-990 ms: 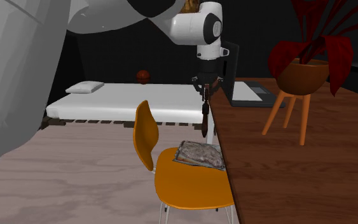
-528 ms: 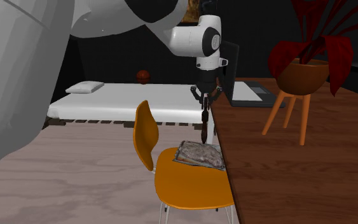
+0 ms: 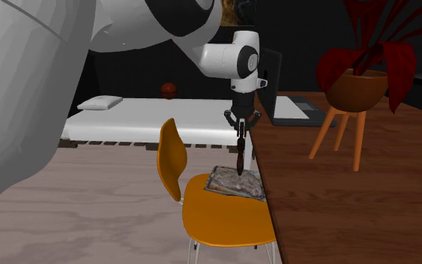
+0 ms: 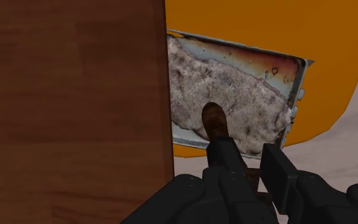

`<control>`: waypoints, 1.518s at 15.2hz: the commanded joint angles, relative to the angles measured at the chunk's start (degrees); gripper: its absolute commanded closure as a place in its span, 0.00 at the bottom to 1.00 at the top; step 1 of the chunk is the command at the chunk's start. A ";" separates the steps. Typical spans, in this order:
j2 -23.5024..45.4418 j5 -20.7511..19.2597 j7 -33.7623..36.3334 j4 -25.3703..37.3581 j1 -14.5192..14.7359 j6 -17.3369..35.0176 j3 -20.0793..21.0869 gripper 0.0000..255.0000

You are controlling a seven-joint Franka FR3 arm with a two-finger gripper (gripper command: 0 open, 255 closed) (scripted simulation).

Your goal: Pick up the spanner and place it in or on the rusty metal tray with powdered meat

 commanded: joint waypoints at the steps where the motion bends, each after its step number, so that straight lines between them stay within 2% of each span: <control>1: -0.06 0.01 -0.02 -0.19 0.01 0.17 0.00 1.00; 5: -0.06 0.01 -0.02 -0.19 0.01 0.17 0.00 1.00; 6: -0.06 0.01 -0.02 -0.19 0.01 0.17 0.00 0.00; 11: -0.06 0.01 -0.03 -0.20 0.02 0.18 0.00 0.00; 15: -3.12 -0.90 0.53 2.17 0.26 -5.17 -0.63 0.00; 23: -3.12 -0.90 0.53 2.17 0.26 -5.17 -0.63 0.00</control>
